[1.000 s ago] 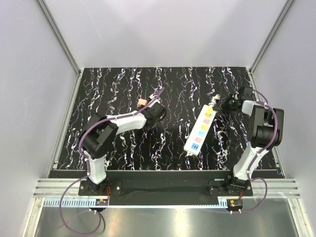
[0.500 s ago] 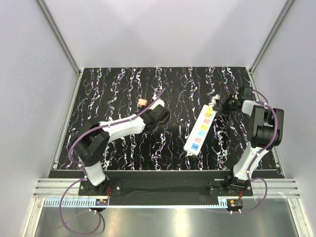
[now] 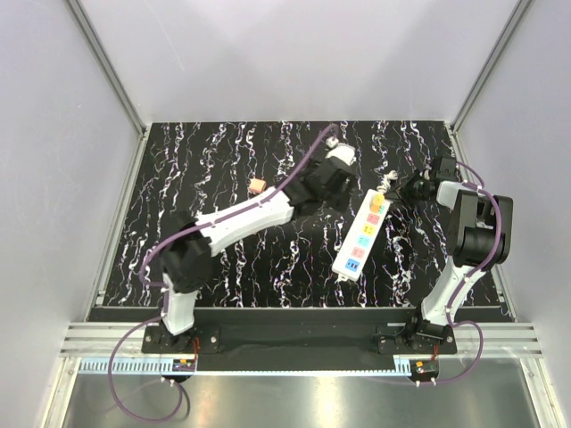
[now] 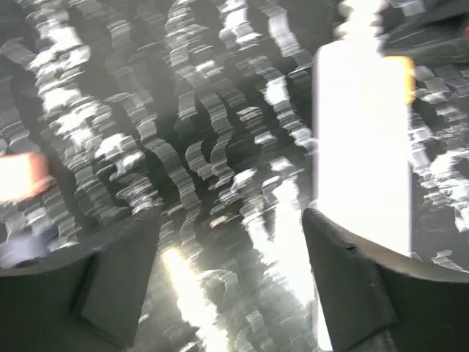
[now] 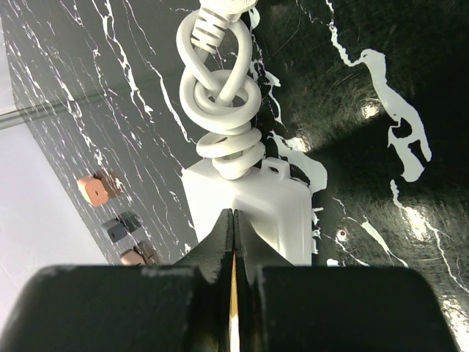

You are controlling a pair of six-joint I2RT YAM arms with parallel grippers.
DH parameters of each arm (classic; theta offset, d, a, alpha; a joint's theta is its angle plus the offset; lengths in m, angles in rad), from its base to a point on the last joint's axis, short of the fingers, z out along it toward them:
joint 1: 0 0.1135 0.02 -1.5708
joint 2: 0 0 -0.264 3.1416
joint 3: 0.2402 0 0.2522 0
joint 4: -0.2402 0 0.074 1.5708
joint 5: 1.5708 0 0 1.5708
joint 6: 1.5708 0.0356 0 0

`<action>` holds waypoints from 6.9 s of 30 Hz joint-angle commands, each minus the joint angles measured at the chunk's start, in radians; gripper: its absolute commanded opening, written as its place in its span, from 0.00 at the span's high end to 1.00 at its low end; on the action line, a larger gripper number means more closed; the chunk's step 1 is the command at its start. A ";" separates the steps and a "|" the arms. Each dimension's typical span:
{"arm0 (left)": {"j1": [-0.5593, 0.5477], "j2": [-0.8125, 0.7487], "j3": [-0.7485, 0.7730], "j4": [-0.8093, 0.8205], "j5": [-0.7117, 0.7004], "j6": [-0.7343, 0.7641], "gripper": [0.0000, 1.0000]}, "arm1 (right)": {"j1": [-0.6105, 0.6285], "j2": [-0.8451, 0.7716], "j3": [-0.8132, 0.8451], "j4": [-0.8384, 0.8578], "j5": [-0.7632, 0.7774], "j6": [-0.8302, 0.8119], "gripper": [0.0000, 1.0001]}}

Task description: Pull the plug off the socket

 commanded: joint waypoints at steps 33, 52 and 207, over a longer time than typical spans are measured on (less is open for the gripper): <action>-0.063 0.521 0.562 0.118 0.127 -0.022 0.24 | 0.021 0.031 -0.026 -0.078 0.146 -0.059 1.00; -0.063 0.630 0.642 0.154 0.121 -0.046 0.38 | 0.021 0.029 -0.028 -0.078 0.143 -0.062 1.00; -0.147 -0.526 -0.825 -0.199 -0.499 -0.309 1.00 | 0.077 0.035 0.018 -0.170 0.255 -0.107 1.00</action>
